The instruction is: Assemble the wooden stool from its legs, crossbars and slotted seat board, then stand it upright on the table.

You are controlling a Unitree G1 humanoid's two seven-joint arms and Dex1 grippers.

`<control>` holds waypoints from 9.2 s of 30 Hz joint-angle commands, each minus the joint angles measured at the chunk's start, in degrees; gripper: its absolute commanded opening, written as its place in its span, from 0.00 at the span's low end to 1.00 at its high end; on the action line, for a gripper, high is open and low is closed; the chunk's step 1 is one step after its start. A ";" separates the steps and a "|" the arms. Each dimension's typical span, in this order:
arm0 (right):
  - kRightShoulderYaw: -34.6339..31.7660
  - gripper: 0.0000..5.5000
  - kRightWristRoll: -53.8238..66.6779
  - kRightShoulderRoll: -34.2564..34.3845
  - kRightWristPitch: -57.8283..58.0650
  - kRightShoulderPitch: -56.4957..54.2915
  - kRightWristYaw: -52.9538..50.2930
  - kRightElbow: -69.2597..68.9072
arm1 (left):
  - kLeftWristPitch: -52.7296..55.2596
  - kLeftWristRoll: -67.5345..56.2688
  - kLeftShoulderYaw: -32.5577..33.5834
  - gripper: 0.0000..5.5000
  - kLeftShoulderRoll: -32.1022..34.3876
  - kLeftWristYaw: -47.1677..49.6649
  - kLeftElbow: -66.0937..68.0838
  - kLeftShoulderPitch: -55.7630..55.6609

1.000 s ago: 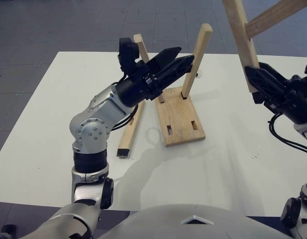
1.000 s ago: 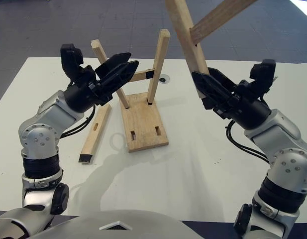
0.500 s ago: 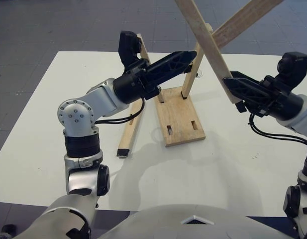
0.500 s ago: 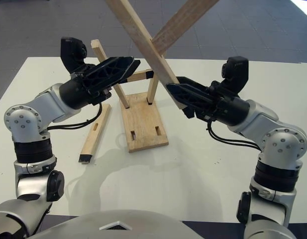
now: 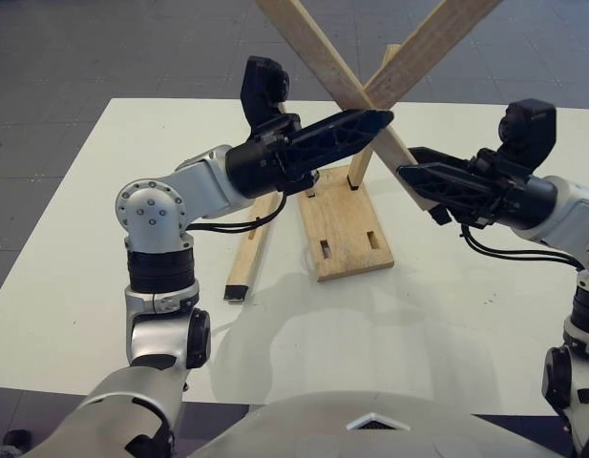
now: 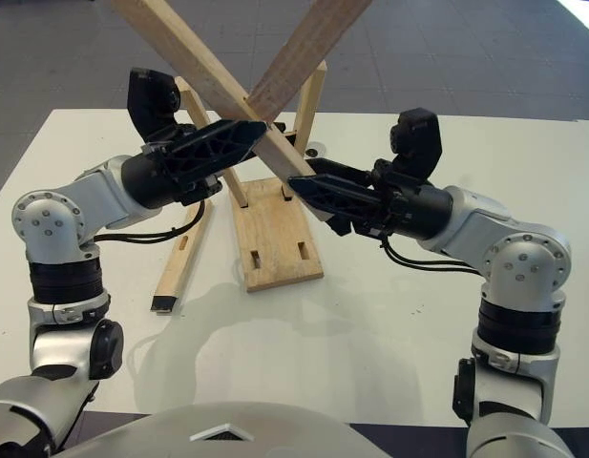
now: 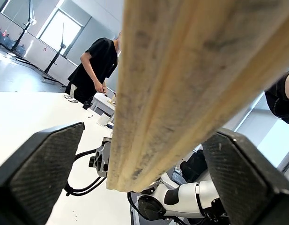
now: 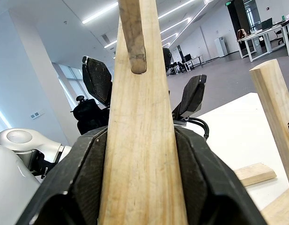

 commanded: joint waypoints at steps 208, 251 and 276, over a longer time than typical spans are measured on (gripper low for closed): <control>14.03 0.62 -76.66 11.06 -42.23 14.72 -24.04 17.83 | -10.16 45.07 -7.75 0.33 -4.47 17.99 -4.03 -2.97; 13.48 0.62 -77.66 10.22 -40.74 18.04 -22.61 16.08 | 0.20 54.54 0.00 0.36 14.94 17.32 -27.25 35.01; 13.44 0.62 -77.80 10.41 -39.20 18.76 -22.40 14.62 | -2.68 64.16 -6.97 0.56 7.53 23.01 -26.43 46.04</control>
